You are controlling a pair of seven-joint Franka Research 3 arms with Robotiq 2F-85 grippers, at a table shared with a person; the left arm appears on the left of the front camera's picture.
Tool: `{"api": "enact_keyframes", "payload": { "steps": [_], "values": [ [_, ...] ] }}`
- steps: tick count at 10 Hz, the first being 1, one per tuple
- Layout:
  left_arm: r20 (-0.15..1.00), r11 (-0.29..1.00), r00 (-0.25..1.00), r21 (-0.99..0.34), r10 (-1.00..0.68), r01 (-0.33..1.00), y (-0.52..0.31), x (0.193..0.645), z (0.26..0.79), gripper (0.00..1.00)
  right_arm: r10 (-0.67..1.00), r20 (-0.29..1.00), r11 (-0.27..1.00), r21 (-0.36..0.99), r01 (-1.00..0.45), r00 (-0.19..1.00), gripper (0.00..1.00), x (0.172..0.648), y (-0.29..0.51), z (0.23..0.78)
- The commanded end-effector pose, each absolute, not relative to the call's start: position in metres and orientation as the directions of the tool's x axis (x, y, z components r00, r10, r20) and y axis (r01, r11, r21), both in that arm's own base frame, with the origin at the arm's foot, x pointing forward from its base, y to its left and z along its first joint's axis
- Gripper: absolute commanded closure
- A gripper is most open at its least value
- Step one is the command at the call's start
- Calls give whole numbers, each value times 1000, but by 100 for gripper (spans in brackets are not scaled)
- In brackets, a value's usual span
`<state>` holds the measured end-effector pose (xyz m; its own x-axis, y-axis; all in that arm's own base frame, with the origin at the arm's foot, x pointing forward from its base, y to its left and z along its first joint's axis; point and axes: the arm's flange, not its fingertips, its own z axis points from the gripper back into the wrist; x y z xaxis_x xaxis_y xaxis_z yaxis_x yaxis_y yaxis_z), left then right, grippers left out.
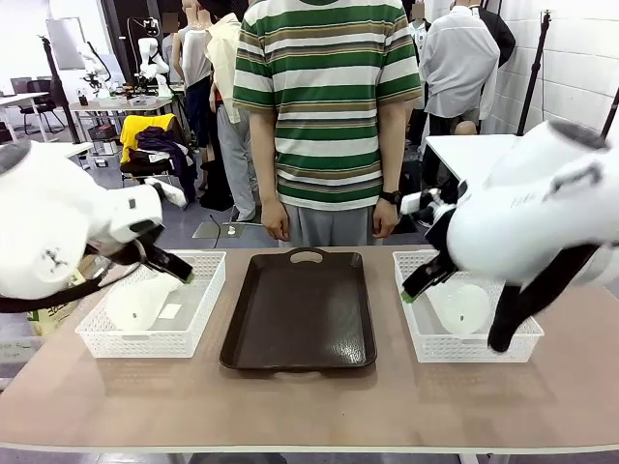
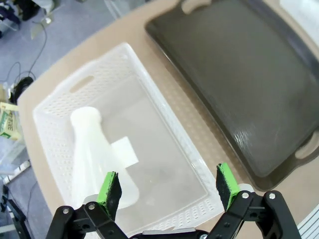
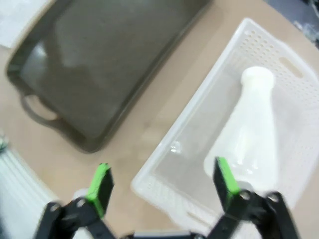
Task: Prepare the laboratory tools.
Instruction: Pick up the Big flask that the person points to.
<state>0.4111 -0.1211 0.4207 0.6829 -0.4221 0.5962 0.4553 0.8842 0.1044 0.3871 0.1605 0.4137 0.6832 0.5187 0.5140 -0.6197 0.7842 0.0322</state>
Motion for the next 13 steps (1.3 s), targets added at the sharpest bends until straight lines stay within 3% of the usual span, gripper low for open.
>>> {"api": "enact_keyframes", "payload": {
  "steps": [1, 5, 8, 11, 13],
  "values": [
    [626, 882, 699, -38, -345, 469, -89, 410, 447, 0, 433, 512, 764, 227, -603, 742, 0, 402, 103, 456],
    [609, 749, 783, -459, -127, 477, -11, 411, 474, 0, 223, 480, 671, 556, -491, 848, 0, 417, 4, 496],
    [581, 712, 814, -559, -30, 425, 29, 405, 465, 0, 155, 510, 554, 664, -501, 846, 0, 424, -48, 498],
    [448, 642, 894, -692, 25, 330, 68, 408, 426, 0, 130, 462, 457, 758, -466, 877, 0, 430, -84, 474],
    [460, 603, 887, -718, 37, 348, 74, 400, 420, 0, 111, 424, 422, 798, -429, 899, 0, 432, -97, 460]
  ]
}}
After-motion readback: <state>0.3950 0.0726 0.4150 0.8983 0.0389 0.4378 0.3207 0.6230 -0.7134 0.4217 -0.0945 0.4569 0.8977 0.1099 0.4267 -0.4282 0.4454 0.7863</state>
